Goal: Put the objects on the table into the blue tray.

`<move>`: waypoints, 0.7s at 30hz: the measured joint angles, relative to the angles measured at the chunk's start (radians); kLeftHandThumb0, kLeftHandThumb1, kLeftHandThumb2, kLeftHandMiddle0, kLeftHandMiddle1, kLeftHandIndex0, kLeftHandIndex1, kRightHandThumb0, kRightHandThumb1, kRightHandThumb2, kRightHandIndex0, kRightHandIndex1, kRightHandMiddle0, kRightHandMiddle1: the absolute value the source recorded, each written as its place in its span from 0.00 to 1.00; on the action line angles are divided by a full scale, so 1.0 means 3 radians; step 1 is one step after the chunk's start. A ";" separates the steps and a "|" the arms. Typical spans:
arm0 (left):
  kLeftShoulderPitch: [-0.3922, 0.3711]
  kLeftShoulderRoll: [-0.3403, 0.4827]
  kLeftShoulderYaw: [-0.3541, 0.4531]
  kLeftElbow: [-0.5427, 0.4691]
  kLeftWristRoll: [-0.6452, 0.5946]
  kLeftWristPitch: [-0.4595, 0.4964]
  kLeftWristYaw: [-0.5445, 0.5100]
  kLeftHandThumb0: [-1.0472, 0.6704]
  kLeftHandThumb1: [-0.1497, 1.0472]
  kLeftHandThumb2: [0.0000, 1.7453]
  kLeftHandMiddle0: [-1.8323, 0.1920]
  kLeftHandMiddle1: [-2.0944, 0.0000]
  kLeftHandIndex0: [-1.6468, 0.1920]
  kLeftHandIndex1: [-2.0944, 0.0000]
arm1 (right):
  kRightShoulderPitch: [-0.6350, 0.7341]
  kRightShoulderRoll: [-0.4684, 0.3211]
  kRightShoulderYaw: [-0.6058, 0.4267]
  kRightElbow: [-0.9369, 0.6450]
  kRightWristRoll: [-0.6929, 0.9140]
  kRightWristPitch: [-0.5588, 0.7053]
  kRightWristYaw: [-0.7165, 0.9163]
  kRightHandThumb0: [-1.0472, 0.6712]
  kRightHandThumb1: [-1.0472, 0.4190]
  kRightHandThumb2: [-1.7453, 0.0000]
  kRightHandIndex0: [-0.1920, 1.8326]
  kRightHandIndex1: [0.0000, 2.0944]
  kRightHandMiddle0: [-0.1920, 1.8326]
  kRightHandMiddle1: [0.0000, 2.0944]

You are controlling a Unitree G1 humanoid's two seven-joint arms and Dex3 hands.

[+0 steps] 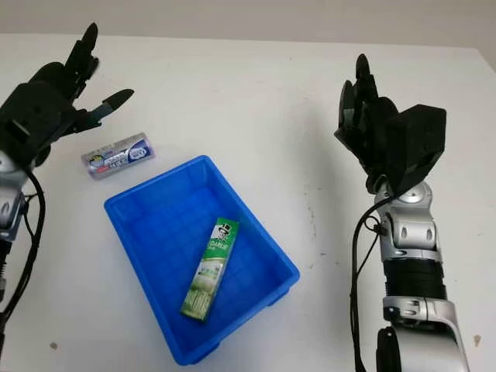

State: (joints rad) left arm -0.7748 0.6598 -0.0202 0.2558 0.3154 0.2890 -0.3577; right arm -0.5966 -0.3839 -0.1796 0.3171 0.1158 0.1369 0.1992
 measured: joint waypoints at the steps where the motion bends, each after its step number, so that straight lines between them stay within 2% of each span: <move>1: -0.0077 0.0033 -0.0050 0.0056 0.0040 0.0065 -0.0085 0.15 0.94 0.03 0.65 0.01 0.97 0.98 | -0.0002 0.0003 0.0005 -0.0020 0.0001 0.0020 0.0000 0.19 0.00 0.52 0.00 0.00 0.00 0.00; 4: -0.0227 0.0124 -0.0192 0.0215 0.0148 0.0150 -0.0296 0.18 0.92 0.03 0.60 0.00 0.99 0.98 | -0.0004 0.0005 0.0007 -0.0041 0.0034 0.0073 0.0022 0.19 0.00 0.53 0.00 0.00 0.00 0.00; 5: -0.0250 0.0143 -0.0219 0.0258 0.0157 0.0155 -0.0350 0.18 0.91 0.03 0.75 0.00 0.98 0.98 | -0.0003 0.0005 0.0008 -0.0041 0.0037 0.0089 0.0023 0.19 0.00 0.53 0.00 0.00 0.00 0.00; 6: -0.0270 0.0166 -0.0266 0.0292 0.0191 0.0159 -0.0406 0.17 0.92 0.03 0.83 0.00 0.99 0.98 | -0.0004 0.0005 0.0009 -0.0041 0.0037 0.0098 0.0022 0.19 0.00 0.53 0.00 0.00 0.00 0.00; 7: -0.0282 0.0187 -0.0312 0.0315 0.0230 0.0167 -0.0465 0.17 0.91 0.03 0.91 0.05 0.99 0.98 | -0.0004 0.0005 0.0011 -0.0042 0.0036 0.0107 0.0021 0.19 0.00 0.53 0.00 0.00 0.00 0.00; 8: -0.0289 0.0202 -0.0351 0.0328 0.0268 0.0174 -0.0513 0.19 0.89 0.03 0.78 0.02 0.98 0.97 | -0.0003 0.0005 0.0012 -0.0049 0.0035 0.0128 0.0019 0.19 0.00 0.53 0.00 0.00 0.00 0.00; 10: -0.0293 0.0215 -0.0396 0.0347 0.0295 0.0211 -0.0592 0.22 0.87 0.03 0.62 0.01 0.98 0.98 | -0.0003 0.0005 0.0016 -0.0089 0.0034 0.0159 0.0015 0.19 0.00 0.54 0.00 0.00 0.00 0.00; 13: -0.0290 0.0216 -0.0417 0.0336 0.0321 0.0374 -0.0666 0.23 0.86 0.03 0.61 0.00 0.98 0.98 | -0.0003 0.0005 0.0016 -0.0131 0.0034 0.0160 0.0007 0.19 0.00 0.54 0.00 0.00 0.00 0.00; 14: -0.0290 0.0225 -0.0441 0.0319 0.0370 0.0385 -0.0679 0.22 0.87 0.03 0.78 0.10 0.99 0.98 | -0.0003 0.0005 0.0017 -0.0131 0.0031 0.0160 0.0007 0.19 0.00 0.54 0.00 0.00 0.00 0.00; 15: -0.0288 0.0245 -0.0478 0.0299 0.0416 0.0379 -0.0704 0.21 0.88 0.03 0.88 0.37 0.99 0.99 | -0.0003 0.0005 0.0017 -0.0131 0.0031 0.0160 0.0010 0.19 0.00 0.54 0.00 0.00 0.00 0.00; 16: -0.0287 0.0272 -0.0515 0.0292 0.0452 0.0360 -0.0721 0.21 0.89 0.03 0.93 0.65 1.00 0.99 | -0.0003 0.0005 0.0017 -0.0131 0.0032 0.0160 0.0016 0.19 0.00 0.54 0.00 0.00 0.00 0.00; 17: -0.0280 0.0298 -0.0546 0.0290 0.0488 0.0332 -0.0737 0.21 0.89 0.03 0.97 0.82 1.00 1.00 | -0.0003 0.0005 0.0016 -0.0131 0.0033 0.0160 0.0020 0.19 0.00 0.54 0.00 0.00 0.00 0.00; 18: -0.0271 0.0317 -0.0567 0.0290 0.0512 0.0305 -0.0755 0.21 0.90 0.03 0.99 0.93 1.00 1.00 | -0.0003 0.0005 0.0016 -0.0131 0.0035 0.0160 0.0023 0.19 0.00 0.54 0.00 0.00 0.00 0.00; 21: -0.0244 0.0370 -0.0694 0.0300 0.0691 0.0138 -0.0759 0.18 0.93 0.04 1.00 0.99 1.00 1.00 | -0.0003 0.0005 0.0016 -0.0131 0.0036 0.0169 0.0031 0.19 0.00 0.54 0.00 0.00 0.00 0.00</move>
State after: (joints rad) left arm -0.8480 0.7708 -0.2283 0.3458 0.5226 0.3305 -0.5853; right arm -0.5976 -0.3823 -0.1748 0.2778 0.1267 0.1876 0.2087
